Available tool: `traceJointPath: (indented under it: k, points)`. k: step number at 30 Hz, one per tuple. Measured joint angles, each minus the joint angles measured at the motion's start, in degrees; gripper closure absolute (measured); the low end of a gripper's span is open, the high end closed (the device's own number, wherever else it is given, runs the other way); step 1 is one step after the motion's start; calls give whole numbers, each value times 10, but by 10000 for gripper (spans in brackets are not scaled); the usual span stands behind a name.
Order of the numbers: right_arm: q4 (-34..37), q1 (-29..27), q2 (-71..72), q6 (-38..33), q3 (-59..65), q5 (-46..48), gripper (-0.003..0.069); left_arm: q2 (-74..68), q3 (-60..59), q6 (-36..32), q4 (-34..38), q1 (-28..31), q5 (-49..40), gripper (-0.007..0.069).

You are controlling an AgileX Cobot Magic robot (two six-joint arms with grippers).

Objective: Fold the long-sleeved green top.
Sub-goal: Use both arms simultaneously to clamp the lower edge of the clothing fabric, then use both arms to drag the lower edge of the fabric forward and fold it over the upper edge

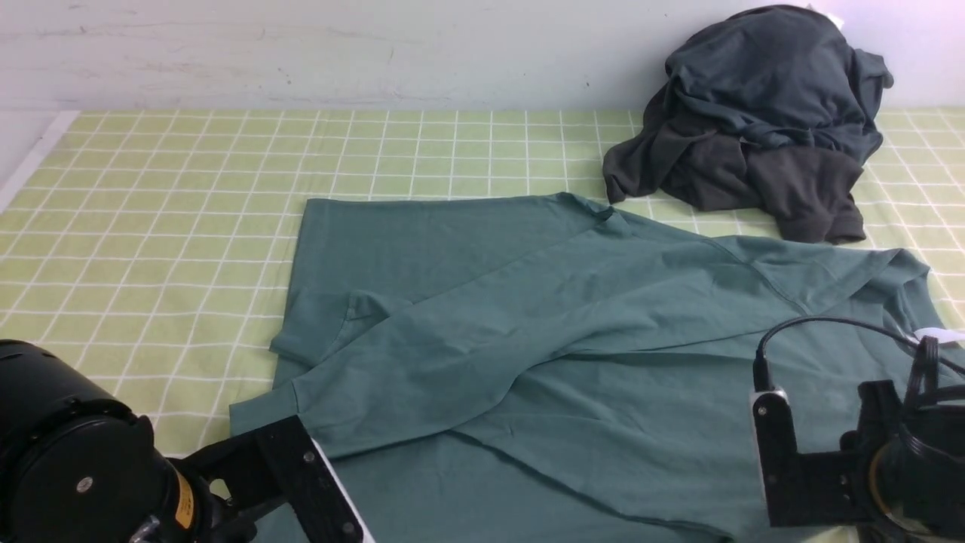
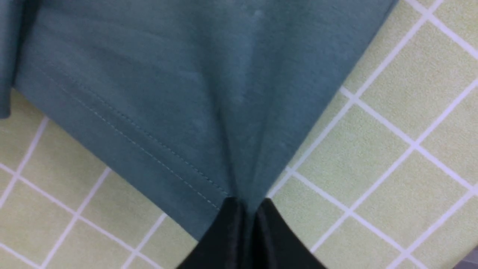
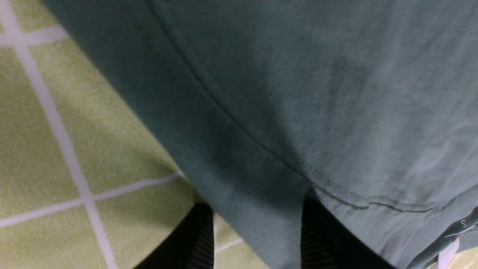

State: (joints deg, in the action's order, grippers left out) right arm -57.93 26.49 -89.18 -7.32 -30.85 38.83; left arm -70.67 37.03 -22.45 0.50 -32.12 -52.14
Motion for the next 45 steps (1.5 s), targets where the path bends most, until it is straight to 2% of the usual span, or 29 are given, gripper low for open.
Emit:
traceJointPath:
  k: [1,2,5,6,7,9,14,19,20,22,25,27,29,33,40,45]
  points:
    - [-7,0,-1,5,0,0,392,5,0,0,2,0,-2,618]
    - [-7,0,-1,6,0,0,398,6,0,0,2,0,-1,618]
    - [-9,-3,14,23,2,-2,550,21,0,1,6,0,-3,618]
    - [-9,-3,16,24,2,-2,559,21,0,2,6,0,-3,618]
    - [-6,-3,33,36,2,-1,621,31,0,7,6,0,-3,618]
    - [-5,-3,67,46,2,2,655,51,5,30,6,0,-3,618]
    - [0,-3,126,51,2,7,662,89,34,92,-5,0,0,618]
    - [-11,-5,143,55,-12,12,662,85,101,219,-62,6,35,618]
    - [-13,-6,142,57,-14,12,662,83,104,225,-67,7,40,618]
    - [-30,-22,123,73,-52,-6,662,50,148,279,-107,36,76,618]
    - [-45,-52,79,102,-107,-39,662,-3,198,315,-136,78,119,618]
    - [-53,-67,48,115,-137,-56,662,-30,224,322,-144,98,134,618]
    - [-62,-95,-16,125,-211,-80,662,-98,284,330,-151,142,157,618]
    - [-66,-111,-115,126,-321,-98,662,-195,371,331,-153,188,181,618]
    - [-67,-121,-244,128,-480,-108,662,-348,495,345,-160,220,208,618]
    - [-56,-144,-337,183,-578,-126,661,-468,606,351,-162,238,222,615]
